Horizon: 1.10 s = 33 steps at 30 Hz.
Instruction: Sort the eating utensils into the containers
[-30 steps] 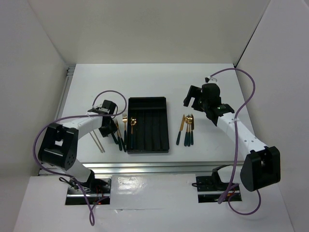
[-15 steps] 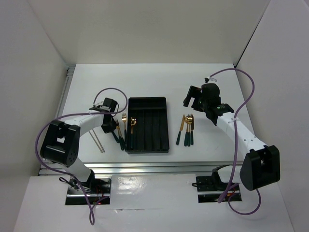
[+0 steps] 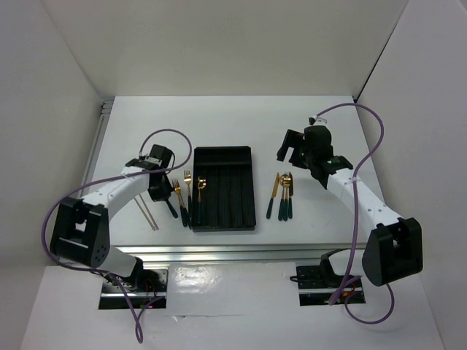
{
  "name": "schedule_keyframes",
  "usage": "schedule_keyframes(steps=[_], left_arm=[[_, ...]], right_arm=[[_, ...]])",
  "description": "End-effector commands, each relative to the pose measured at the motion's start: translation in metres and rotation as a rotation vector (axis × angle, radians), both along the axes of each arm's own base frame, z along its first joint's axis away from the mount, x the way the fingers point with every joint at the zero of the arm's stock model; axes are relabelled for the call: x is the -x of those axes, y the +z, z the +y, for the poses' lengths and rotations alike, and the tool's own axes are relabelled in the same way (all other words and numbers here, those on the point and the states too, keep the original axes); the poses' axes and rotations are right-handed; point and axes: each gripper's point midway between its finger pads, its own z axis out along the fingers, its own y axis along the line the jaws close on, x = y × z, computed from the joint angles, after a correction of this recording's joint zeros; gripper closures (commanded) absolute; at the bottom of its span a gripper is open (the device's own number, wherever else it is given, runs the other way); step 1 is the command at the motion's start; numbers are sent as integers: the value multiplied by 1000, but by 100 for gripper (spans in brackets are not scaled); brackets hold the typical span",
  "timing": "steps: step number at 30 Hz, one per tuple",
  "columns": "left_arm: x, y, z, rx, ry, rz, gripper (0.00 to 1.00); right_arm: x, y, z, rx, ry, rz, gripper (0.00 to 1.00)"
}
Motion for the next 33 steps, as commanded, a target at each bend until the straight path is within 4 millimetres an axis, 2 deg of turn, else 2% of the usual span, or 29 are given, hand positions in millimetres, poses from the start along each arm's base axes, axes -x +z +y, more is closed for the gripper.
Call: schedule_keyframes(steps=[1,6,8,10,13,17,19,29,33], left_arm=[[-2,43,-10,29,-104,-65,100],[-10,87,-42,70,-274,-168,100],[-10,102,-63,92,-356,-197,100],[-9,112,-79,113,-427,-219,100],[-4,116,-116,143,-566,-236,100],[-5,104,-138,180,-637,-225,100],[-3,95,-144,185,-661,-216,100],[-10,63,-141,139,-611,-137,100],[-8,47,-133,98,-584,-92,100]], right_arm=[[-14,19,-2,-16,-14,-47,2],[-20,20,2,-19,-7,-39,2],[-20,20,2,-19,-7,-39,3],[-20,22,2,-27,-12,-38,3],[-21,22,1,-29,-25,-38,3],[-16,23,-2,-23,-34,-38,3],[-14,17,-5,-12,-43,-20,3],[-9,19,-8,-6,-51,-23,3],[-8,17,-8,-4,-51,-15,3]])
